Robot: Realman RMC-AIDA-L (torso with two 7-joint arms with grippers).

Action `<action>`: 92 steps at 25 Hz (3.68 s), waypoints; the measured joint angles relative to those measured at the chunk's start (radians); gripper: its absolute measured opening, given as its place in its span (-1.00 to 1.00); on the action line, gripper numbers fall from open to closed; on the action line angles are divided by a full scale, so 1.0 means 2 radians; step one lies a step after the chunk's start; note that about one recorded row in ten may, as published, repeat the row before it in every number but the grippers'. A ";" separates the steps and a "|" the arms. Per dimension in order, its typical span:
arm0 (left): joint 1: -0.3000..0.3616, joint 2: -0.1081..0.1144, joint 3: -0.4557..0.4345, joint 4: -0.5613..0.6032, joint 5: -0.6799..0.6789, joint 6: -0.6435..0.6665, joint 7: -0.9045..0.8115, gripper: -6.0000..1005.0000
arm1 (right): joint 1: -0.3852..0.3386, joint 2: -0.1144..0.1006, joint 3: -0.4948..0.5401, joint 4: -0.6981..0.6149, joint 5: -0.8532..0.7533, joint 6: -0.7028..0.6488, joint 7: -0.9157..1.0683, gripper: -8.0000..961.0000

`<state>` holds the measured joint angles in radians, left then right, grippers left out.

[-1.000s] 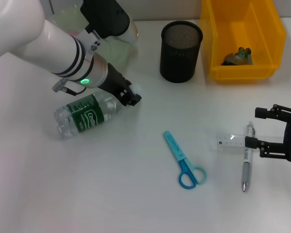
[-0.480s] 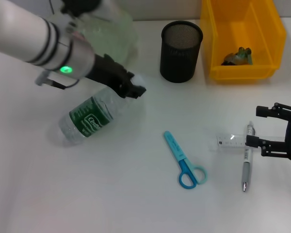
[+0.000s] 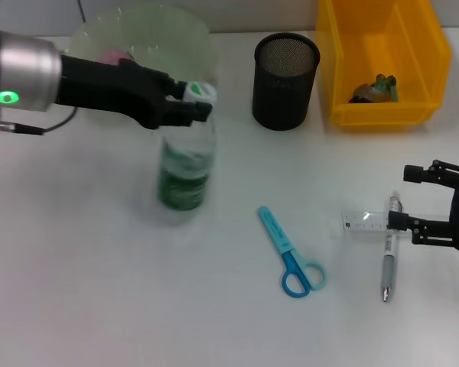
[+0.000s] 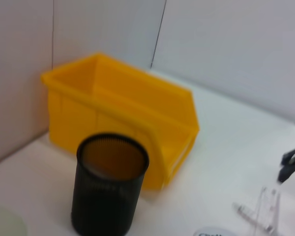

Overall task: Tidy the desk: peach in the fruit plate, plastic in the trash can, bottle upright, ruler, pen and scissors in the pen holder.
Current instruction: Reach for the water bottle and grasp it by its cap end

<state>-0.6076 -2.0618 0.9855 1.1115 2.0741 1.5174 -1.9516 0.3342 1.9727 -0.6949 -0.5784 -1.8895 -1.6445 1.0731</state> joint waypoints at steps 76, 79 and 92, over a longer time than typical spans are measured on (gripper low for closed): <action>0.051 -0.003 -0.070 -0.166 -0.079 -0.014 0.225 0.26 | 0.000 0.000 0.002 -0.031 -0.002 -0.015 0.037 0.73; 0.050 -0.003 -0.070 -0.188 -0.079 -0.026 0.247 0.50 | 0.001 0.000 0.002 -0.031 -0.002 -0.014 0.037 0.73; 0.025 -0.005 -0.061 -0.320 -0.078 -0.107 0.348 0.58 | 0.005 0.000 0.002 -0.031 -0.002 -0.011 0.039 0.73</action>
<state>-0.5585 -2.0711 0.8626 0.4717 1.9176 1.3032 -1.2555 0.3435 1.9728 -0.6918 -0.6411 -1.8932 -1.6673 1.1520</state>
